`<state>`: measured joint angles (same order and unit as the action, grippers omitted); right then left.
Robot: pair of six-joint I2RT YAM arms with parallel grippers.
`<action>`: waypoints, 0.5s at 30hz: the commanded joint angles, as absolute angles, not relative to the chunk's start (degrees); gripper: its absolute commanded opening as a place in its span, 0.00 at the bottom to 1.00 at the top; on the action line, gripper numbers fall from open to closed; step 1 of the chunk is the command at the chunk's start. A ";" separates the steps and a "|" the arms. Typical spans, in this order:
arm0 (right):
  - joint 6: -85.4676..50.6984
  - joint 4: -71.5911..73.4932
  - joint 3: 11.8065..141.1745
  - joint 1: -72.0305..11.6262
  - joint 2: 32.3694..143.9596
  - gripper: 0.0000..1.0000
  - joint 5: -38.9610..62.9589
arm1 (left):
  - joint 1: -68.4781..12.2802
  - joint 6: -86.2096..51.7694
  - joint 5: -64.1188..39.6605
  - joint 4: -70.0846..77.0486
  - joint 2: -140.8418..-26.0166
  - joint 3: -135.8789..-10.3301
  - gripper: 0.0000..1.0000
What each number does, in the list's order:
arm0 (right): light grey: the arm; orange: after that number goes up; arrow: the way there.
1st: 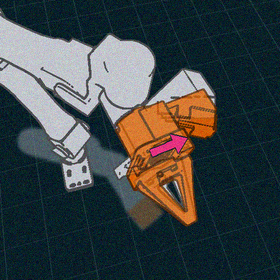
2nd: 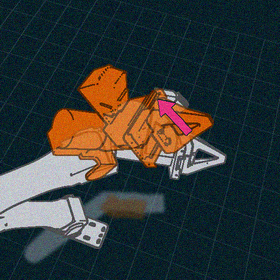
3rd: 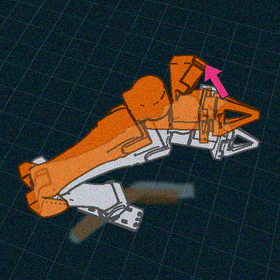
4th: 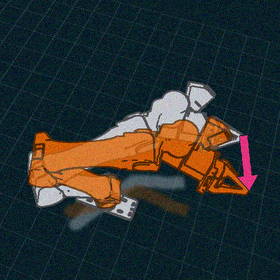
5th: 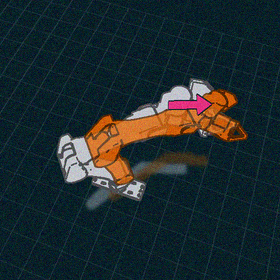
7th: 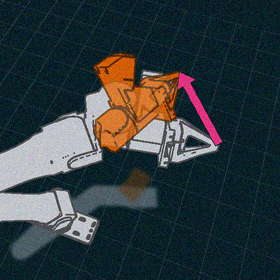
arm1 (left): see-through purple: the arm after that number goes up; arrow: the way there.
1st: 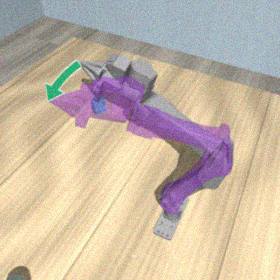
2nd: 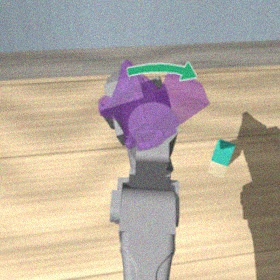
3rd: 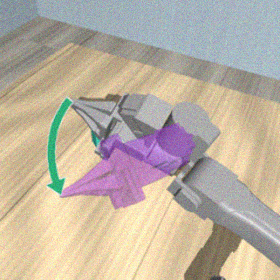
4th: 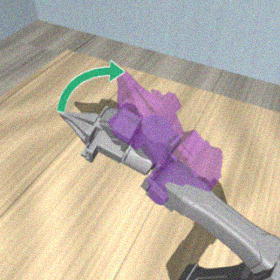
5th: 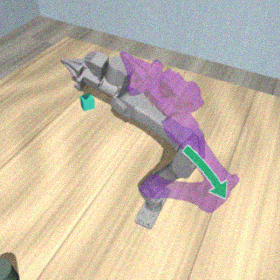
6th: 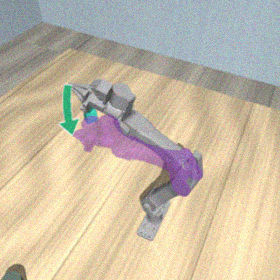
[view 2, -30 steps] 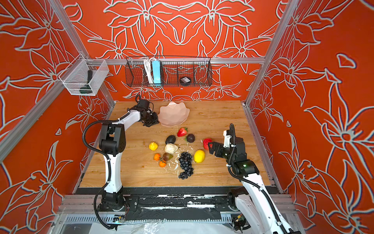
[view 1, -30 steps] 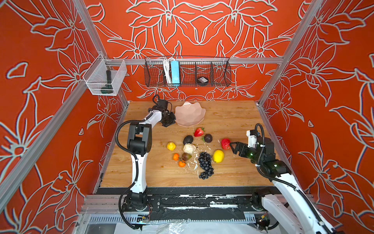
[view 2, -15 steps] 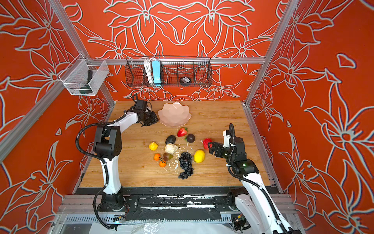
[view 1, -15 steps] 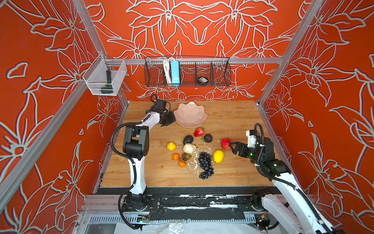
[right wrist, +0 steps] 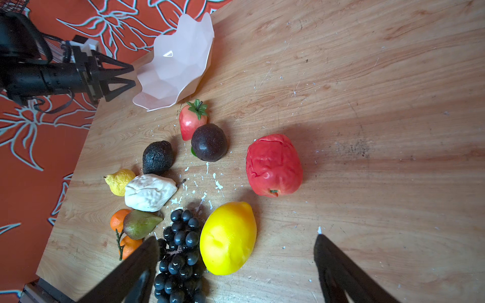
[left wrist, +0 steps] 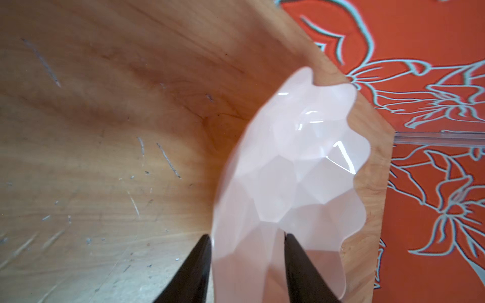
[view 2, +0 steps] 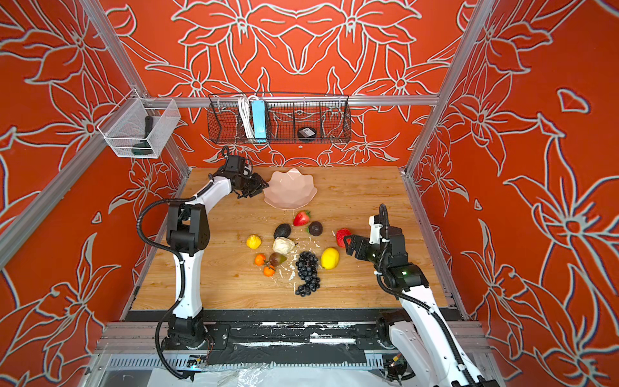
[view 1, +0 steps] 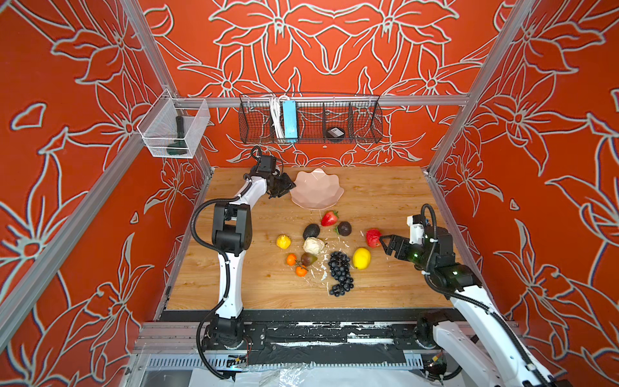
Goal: Arrange fruit in a fruit bowl
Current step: Move the fruit bowl to the center of the table.
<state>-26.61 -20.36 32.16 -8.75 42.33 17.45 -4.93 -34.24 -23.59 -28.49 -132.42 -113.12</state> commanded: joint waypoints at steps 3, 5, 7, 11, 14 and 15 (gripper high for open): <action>-27.07 -20.41 32.17 -9.21 42.45 0.93 18.11 | -5.18 -32.88 -19.20 -36.64 -135.68 -118.24 0.55; -27.16 -20.13 32.05 -9.23 42.70 0.93 18.11 | -5.36 -32.54 -20.49 -35.63 -136.76 -119.20 0.55; -27.16 -20.14 32.08 -9.16 43.05 0.93 18.28 | -5.48 -32.41 -22.29 -35.02 -138.08 -120.55 0.53; -27.07 -20.51 32.34 -9.26 43.12 0.92 18.46 | -5.89 -32.51 -24.63 -32.48 -139.72 -121.27 0.44; -27.07 -20.82 32.38 -9.28 42.98 0.92 18.37 | -5.98 -32.77 -25.18 -31.65 -140.40 -121.53 0.37; -27.07 -20.90 32.43 -9.24 42.96 0.92 18.44 | -6.15 -32.69 -25.20 -31.48 -140.45 -121.50 0.35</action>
<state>-26.61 -20.38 32.16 -8.75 43.33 17.50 -5.72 -32.42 -23.81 -32.21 -138.87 -120.44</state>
